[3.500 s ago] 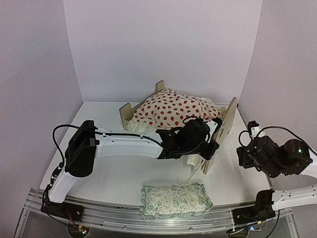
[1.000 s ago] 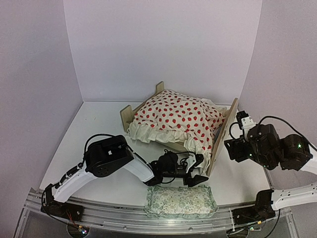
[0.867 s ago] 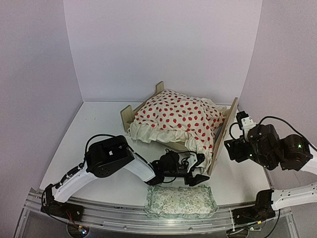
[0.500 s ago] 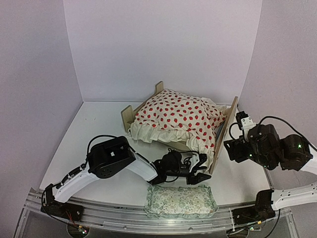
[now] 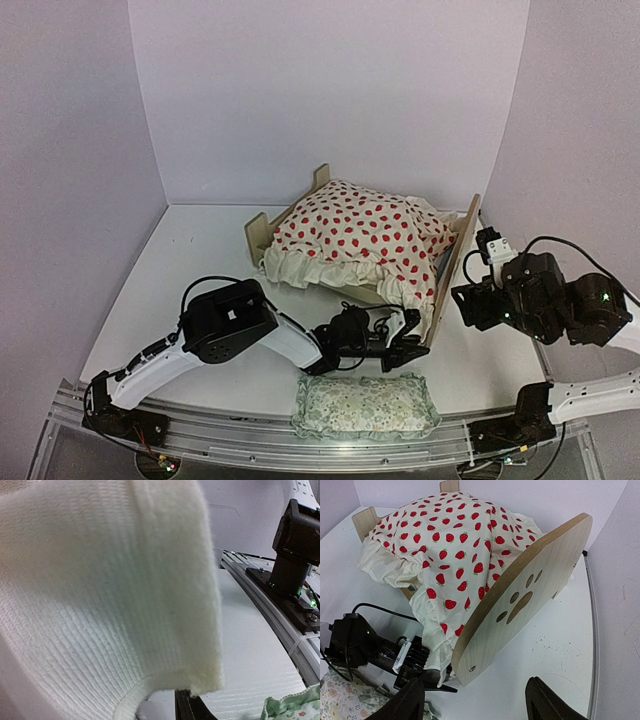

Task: Set up the pet bed
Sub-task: Adjust the bed frame with three-quarters of the mattress attached at the center of the board.

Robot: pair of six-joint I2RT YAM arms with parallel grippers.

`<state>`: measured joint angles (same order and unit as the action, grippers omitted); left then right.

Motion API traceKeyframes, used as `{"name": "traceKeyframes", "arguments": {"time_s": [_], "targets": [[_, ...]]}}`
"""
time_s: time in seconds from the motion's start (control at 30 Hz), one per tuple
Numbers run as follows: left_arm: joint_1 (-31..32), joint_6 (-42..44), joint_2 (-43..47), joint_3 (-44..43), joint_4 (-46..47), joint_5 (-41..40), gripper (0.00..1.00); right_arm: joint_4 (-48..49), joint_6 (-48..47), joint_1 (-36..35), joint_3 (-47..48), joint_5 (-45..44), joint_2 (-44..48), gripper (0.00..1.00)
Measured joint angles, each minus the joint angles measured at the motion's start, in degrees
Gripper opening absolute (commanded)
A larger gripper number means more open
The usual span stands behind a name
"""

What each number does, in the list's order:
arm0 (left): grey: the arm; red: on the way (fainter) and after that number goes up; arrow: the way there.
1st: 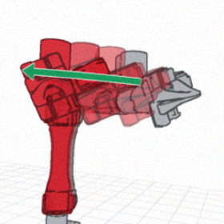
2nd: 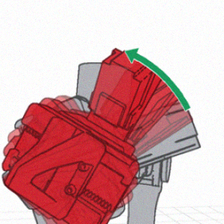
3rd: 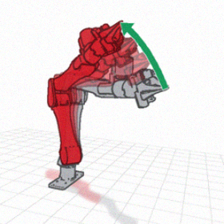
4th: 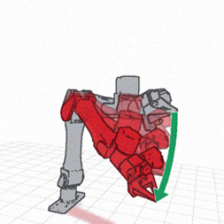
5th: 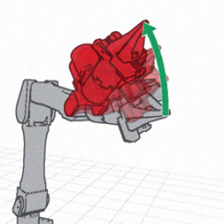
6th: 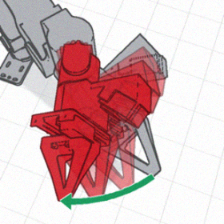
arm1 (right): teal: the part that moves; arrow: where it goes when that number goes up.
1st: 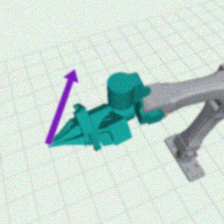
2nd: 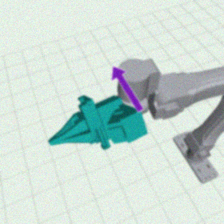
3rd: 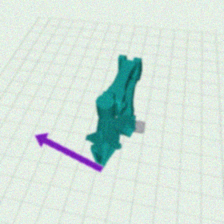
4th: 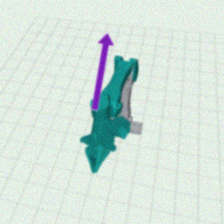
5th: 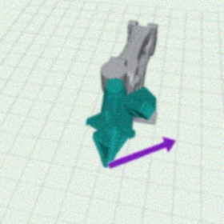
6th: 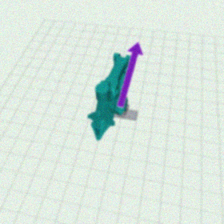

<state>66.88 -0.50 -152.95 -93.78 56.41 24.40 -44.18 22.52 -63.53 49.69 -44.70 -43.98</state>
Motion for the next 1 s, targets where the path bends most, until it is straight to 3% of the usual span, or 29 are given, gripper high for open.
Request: {"name": "traceKeyframes", "arguments": {"time_s": [0.1,0.47,0.8,1.0], "targets": [[0.2,-0.3,-0.1,-0.1,0.3,-0.7,0.13,0.0,0.0,0.0,0.0,0.2,0.2,0.70],[0.4,2.4,1.5,4.4,2.8,-2.6,0.00,0.1,0.0,0.0,-0.1,1.2,0.3,0.70],[0.3,3.5,2.5,6.0,2.8,-3.0,0.00,0.7,0.0,0.0,-0.1,1.3,-0.6,0.70],[0.3,1.7,6.7,11.5,0.5,-3.1,0.00,0.9,0.6,0.0,-0.2,2.2,-2.5,0.69]]}}
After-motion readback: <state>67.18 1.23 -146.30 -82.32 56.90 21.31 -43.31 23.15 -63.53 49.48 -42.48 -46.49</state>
